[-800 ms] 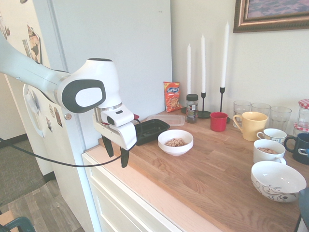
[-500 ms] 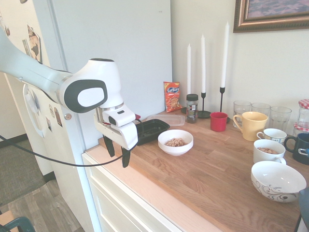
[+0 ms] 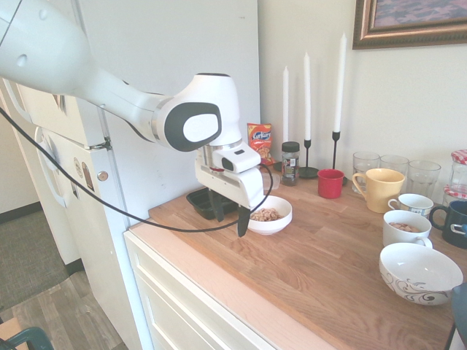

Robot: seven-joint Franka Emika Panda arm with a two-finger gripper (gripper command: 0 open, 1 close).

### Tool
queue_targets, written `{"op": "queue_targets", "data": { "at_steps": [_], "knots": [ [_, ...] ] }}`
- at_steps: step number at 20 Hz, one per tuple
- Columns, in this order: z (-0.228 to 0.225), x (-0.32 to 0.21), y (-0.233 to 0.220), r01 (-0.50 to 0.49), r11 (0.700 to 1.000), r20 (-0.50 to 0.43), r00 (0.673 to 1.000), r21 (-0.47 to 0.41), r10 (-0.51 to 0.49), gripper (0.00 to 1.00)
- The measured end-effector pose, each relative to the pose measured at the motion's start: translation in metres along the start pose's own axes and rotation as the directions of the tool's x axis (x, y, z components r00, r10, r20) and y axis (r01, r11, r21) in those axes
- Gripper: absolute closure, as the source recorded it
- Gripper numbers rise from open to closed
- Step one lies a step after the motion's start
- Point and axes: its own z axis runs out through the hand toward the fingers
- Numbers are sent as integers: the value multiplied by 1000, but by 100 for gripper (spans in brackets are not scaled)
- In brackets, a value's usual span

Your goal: Put the cereal into the box

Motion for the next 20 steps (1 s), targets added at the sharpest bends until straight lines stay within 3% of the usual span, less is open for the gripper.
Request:
{"op": "queue_targets", "data": {
  "at_steps": [4,10,20],
  "knots": [
    [-1,52,-24,-36,999,-10,999,-7,36,0],
    [35,95,-60,-48,998,-4,999,-34,48,0],
    [82,113,-62,-68,996,36,997,-63,70,0]
  ]
}}
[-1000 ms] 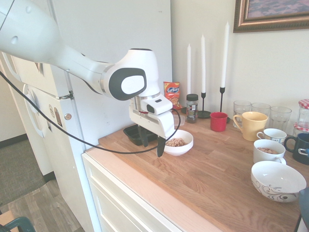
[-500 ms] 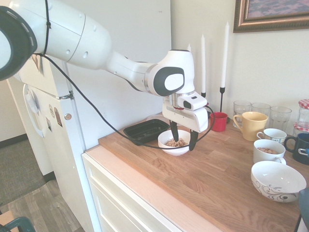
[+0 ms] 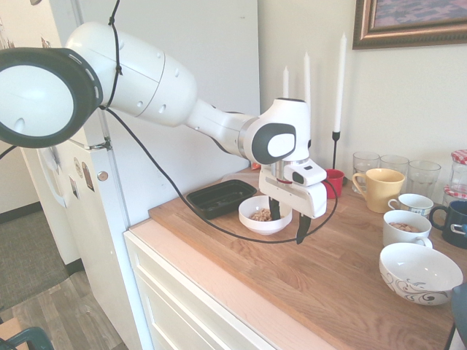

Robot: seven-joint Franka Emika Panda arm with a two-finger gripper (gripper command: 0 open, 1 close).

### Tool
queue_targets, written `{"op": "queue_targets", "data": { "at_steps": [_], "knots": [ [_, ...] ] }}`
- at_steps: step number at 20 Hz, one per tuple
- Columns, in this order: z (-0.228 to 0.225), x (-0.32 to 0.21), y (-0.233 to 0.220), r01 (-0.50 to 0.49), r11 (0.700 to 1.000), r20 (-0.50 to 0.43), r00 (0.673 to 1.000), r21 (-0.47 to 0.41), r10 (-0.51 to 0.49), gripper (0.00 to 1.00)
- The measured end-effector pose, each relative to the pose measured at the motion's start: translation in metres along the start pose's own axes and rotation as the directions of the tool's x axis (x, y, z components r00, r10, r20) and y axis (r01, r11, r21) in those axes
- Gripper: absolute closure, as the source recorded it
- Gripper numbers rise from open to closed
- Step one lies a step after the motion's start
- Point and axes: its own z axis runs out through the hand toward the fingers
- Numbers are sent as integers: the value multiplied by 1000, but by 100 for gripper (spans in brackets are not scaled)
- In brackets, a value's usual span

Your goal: Put the cereal into the box

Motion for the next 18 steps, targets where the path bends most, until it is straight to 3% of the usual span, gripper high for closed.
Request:
{"op": "queue_targets", "data": {
  "at_steps": [10,11,18],
  "knots": [
    [12,0,-6,-6,1000,26,1000,11,6,0],
    [13,-1,-8,-5,1000,28,1000,13,4,100],
    [17,-1,-10,-12,998,75,997,63,7,100]
  ]
}}
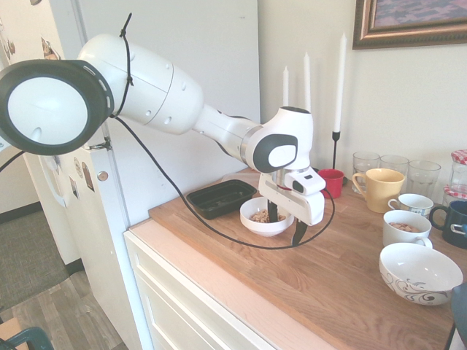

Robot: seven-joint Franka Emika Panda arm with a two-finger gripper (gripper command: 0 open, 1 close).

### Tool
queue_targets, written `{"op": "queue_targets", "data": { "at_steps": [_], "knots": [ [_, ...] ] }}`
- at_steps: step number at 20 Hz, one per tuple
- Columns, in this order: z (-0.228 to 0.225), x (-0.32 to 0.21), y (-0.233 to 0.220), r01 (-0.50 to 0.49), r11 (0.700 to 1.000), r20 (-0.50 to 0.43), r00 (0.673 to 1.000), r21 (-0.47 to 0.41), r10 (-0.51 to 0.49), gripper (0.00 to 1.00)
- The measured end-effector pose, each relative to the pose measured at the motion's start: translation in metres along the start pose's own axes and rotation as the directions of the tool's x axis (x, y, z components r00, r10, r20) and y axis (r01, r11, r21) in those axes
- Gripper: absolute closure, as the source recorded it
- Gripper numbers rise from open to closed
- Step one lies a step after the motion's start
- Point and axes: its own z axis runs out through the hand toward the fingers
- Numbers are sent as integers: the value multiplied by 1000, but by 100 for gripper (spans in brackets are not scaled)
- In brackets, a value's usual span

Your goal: Put the cereal into the box

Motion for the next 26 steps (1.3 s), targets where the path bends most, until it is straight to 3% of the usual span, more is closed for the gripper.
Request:
{"op": "queue_targets", "data": {
  "at_steps": [10,26],
  "knots": [
    [3,-4,-2,-17,998,64,998,62,13,100],
    [0,-12,-8,-6,997,69,998,81,1,100]
  ]
}}
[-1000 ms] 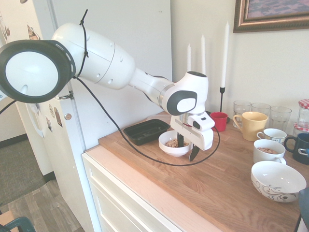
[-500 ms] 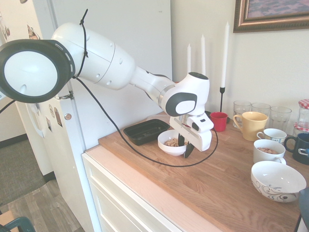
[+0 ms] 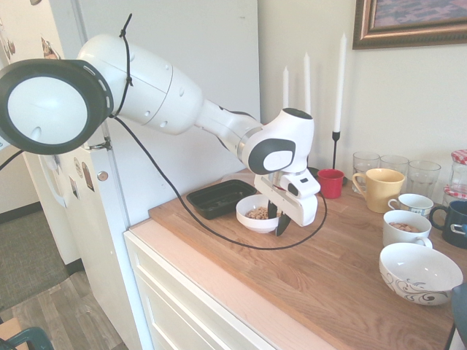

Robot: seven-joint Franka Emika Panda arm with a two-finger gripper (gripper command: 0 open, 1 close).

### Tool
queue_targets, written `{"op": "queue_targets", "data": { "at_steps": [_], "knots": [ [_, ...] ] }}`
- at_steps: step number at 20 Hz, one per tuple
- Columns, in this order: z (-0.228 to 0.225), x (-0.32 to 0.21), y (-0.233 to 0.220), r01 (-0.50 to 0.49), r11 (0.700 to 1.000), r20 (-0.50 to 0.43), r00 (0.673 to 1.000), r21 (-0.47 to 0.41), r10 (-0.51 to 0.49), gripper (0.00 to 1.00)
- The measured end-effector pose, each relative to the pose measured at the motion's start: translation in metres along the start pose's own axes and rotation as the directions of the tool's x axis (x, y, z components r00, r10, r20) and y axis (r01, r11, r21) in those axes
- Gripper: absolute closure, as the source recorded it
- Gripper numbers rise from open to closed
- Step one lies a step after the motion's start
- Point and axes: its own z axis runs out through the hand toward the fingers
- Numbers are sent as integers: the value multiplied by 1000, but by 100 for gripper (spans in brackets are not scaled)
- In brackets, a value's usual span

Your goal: Put the cereal into the box

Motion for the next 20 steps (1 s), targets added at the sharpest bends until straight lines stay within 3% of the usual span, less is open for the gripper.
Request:
{"op": "queue_targets", "data": {
  "at_steps": [20],
  "knots": [
    [-38,-23,-27,75,994,-101,991,-84,-83,100]
  ]
}}
